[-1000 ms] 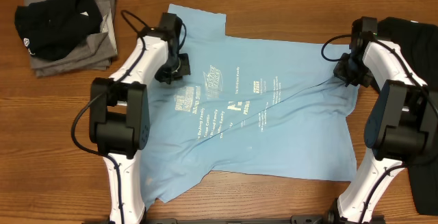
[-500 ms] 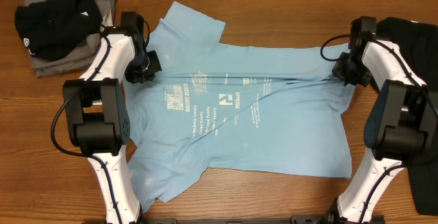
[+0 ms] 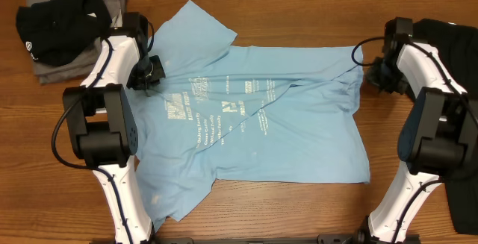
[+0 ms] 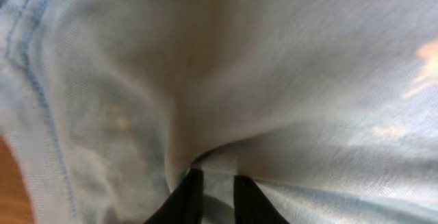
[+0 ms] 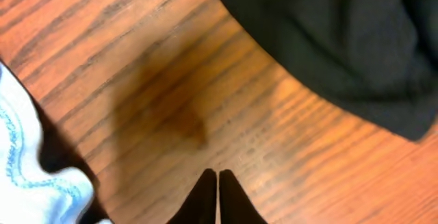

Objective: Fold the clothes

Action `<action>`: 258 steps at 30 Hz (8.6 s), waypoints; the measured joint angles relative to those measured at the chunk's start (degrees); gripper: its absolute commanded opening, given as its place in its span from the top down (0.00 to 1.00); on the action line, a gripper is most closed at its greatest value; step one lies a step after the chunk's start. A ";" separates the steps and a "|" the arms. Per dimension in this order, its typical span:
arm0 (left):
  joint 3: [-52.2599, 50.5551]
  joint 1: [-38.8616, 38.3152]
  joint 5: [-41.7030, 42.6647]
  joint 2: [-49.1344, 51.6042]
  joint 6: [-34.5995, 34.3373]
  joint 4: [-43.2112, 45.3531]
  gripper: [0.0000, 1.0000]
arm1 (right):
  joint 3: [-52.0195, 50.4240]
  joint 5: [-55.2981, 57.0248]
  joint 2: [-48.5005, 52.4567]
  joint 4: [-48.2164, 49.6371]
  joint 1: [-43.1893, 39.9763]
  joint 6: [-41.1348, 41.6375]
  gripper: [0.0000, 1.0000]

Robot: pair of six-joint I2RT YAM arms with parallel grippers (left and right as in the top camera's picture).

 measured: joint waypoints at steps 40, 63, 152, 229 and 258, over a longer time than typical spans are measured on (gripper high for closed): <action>11.28 -17.44 0.07 -45.90 -7.67 -37.05 0.00 | 9.27 -24.44 -36.57 -40.81 10.36 -2.36 0.00; -46.56 -16.52 6.47 -58.40 -16.65 -24.68 0.04 | -15.37 -25.24 -41.33 -25.18 13.86 -1.05 0.00; -62.01 -35.34 10.93 -39.52 -18.12 0.96 0.96 | -48.28 -21.03 -41.33 -3.89 5.25 31.32 0.00; -47.82 -41.07 0.55 -81.79 -28.94 -22.60 0.96 | -40.24 -9.94 -75.34 -13.90 5.25 46.29 0.96; -47.74 -36.79 -21.46 -53.33 -28.79 5.99 0.91 | -40.22 -12.85 -49.94 6.03 5.25 45.53 0.96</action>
